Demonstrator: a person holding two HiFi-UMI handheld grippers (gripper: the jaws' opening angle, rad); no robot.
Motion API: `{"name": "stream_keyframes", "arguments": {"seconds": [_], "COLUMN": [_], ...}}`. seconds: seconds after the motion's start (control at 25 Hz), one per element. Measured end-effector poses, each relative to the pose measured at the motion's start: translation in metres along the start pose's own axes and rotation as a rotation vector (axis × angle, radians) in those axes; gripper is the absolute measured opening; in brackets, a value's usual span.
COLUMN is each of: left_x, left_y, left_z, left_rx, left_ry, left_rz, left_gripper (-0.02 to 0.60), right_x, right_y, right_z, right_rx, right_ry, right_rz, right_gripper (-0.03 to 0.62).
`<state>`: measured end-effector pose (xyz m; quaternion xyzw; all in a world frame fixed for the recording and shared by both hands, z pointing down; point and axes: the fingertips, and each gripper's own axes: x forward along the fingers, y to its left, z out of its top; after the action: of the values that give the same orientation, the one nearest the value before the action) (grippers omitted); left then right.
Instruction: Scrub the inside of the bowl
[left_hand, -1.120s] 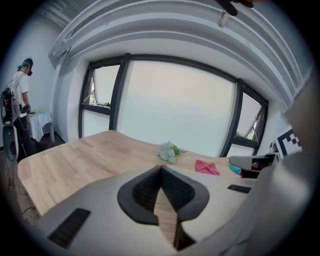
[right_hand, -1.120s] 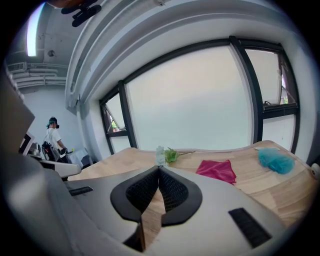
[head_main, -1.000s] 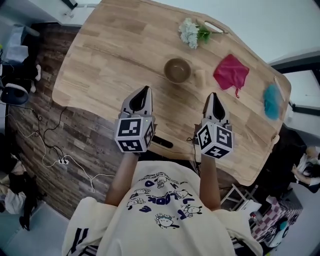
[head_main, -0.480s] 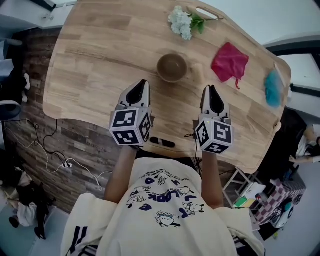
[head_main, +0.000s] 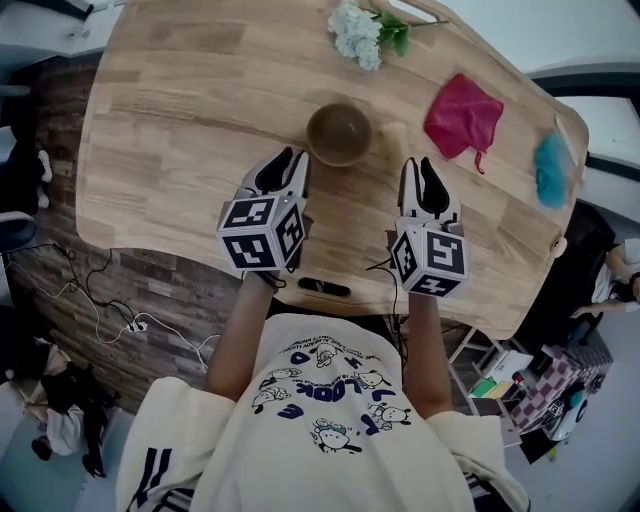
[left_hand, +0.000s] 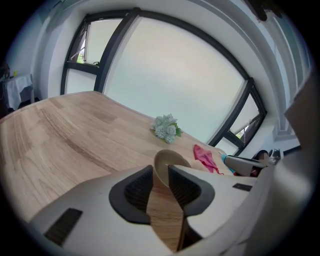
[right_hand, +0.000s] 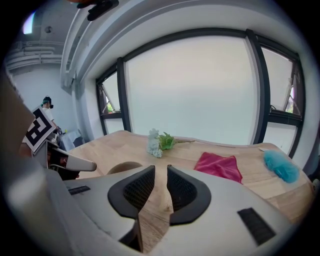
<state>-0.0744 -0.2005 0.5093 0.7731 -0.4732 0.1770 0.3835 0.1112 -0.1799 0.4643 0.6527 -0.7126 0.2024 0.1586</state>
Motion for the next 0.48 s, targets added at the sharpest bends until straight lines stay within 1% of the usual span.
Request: {"name": "stream_keyframes", "arguments": {"seconds": [0.24,0.36,0.48], "left_x": [0.022,0.031,0.039], "left_y": [0.007,0.008,0.01], "left_z": [-0.005,-0.007,-0.008], "left_rx": [-0.106,-0.151,-0.198], "left_ry": [0.033,0.049,0.059], "left_rz": [-0.008,-0.024,-0.027], "left_gripper": [0.12,0.12,0.12], "right_x": [0.014,0.02,0.026], "right_y": [-0.005,-0.008,-0.011], "right_z": [-0.01,-0.016,-0.021], "right_rx": [-0.011,-0.009,0.0], "right_ry": [0.033,0.051,0.066], "right_rz": [-0.004,-0.008,-0.011], "right_gripper": [0.063,0.091,0.1]}}
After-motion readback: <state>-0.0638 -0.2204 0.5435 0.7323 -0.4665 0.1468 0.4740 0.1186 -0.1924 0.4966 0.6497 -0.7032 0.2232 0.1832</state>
